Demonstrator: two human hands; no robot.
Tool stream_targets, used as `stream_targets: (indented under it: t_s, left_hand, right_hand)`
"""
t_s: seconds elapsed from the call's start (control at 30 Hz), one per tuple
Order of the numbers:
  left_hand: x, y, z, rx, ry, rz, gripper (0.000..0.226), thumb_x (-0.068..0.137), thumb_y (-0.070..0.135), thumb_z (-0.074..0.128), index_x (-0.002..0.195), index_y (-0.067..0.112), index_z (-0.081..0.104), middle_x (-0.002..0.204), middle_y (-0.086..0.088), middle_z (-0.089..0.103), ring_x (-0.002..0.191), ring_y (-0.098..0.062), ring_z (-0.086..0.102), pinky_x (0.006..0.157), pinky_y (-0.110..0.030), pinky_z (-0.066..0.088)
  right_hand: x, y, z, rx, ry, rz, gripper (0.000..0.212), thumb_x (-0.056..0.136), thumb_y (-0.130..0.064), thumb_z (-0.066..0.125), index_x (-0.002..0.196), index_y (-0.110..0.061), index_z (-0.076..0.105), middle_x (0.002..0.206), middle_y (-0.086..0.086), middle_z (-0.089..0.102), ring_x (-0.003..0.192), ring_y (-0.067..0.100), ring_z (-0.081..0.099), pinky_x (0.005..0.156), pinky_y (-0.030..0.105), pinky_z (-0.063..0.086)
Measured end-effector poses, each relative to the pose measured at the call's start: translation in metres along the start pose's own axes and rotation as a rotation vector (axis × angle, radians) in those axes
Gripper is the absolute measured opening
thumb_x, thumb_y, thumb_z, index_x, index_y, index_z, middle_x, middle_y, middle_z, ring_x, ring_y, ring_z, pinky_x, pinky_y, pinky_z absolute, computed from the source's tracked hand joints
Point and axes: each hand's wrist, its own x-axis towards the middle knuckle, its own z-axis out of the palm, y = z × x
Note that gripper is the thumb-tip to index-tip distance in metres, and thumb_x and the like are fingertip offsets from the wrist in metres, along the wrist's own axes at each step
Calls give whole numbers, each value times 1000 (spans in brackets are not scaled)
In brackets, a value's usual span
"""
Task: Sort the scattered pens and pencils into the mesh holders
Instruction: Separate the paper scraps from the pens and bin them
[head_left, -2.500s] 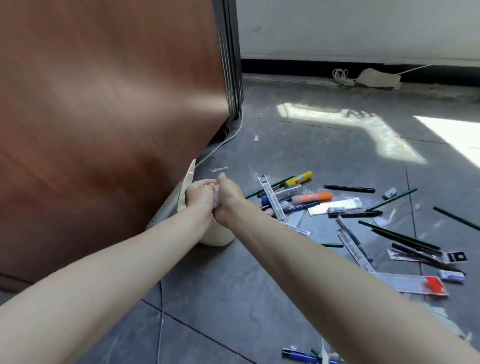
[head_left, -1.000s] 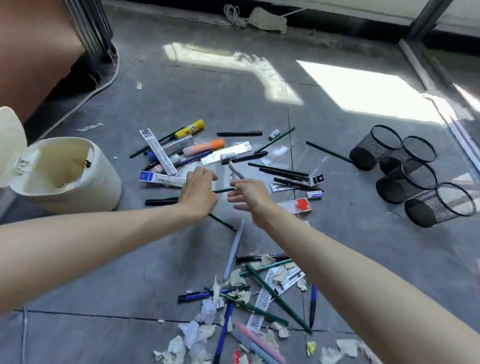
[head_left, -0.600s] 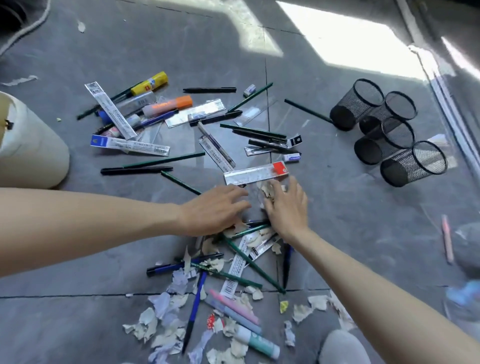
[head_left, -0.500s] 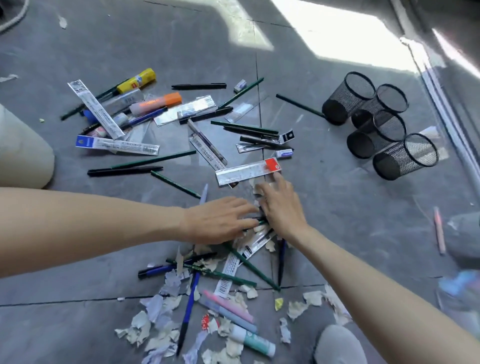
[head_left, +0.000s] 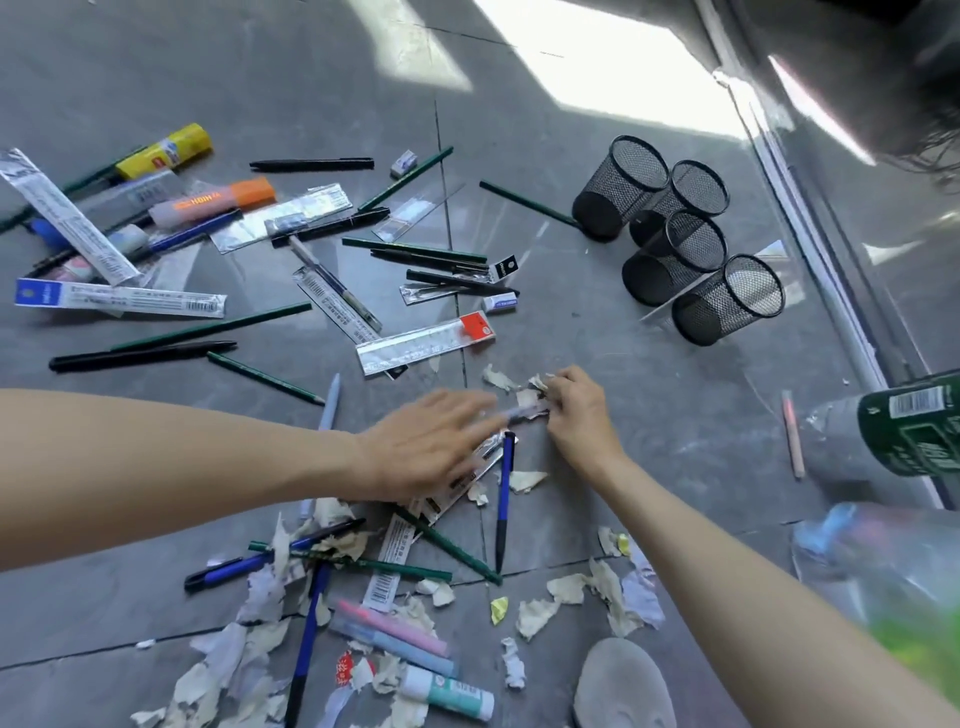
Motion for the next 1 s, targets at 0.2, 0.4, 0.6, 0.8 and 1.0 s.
stream_targets:
  t_s: [0.2, 0.4, 0.6, 0.8, 1.0]
  left_hand:
    - [-8, -31, -13, 25, -38, -354, 69, 92, 54, 4, 142, 12, 27, 150, -6, 27, 137, -22, 24, 113, -35, 16]
    - [-1, -17, -10, -61, -169, -249, 57, 100, 44, 17, 150, 17, 11, 158, 2, 12, 145, -9, 3, 111, -33, -15]
    - [11, -4, -9, -43, -249, -166, 53, 101, 39, 21, 151, 25, 7, 159, -1, -4, 145, -15, -5, 114, -44, -4]
    - [3, -8, -8, 45, 59, -86, 46, 85, 22, 63, 127, 21, 44, 120, -15, 50, 101, -30, 53, 83, -40, 46]
    - [-18, -25, -14, 1, -20, -291, 20, 86, 6, 54, 100, 17, 45, 96, 0, 41, 81, -17, 35, 66, -29, 20]
  right_hand:
    - [4, -18, 5, 74, -34, 44, 29, 82, -6, 67, 109, 1, 62, 106, 11, 51, 97, 24, 53, 84, 21, 36]
    - [9, -42, 10, -211, -233, -198, 73, 88, -2, 49, 148, -35, 23, 115, 5, 34, 96, 20, 40, 72, 34, 43]
    - [6, -28, 7, -174, -138, -188, 34, 92, -16, 51, 125, -16, 55, 108, 10, 45, 92, 29, 53, 70, 37, 46]
    - [-11, -13, 8, -263, -23, -195, 47, 84, 0, 52, 129, -10, 51, 130, 17, 43, 111, 34, 47, 82, 43, 50]
    - [-9, -35, 6, -475, -339, -382, 82, 84, 4, 46, 151, -31, 14, 158, 10, 5, 138, 30, 16, 110, 41, 22]
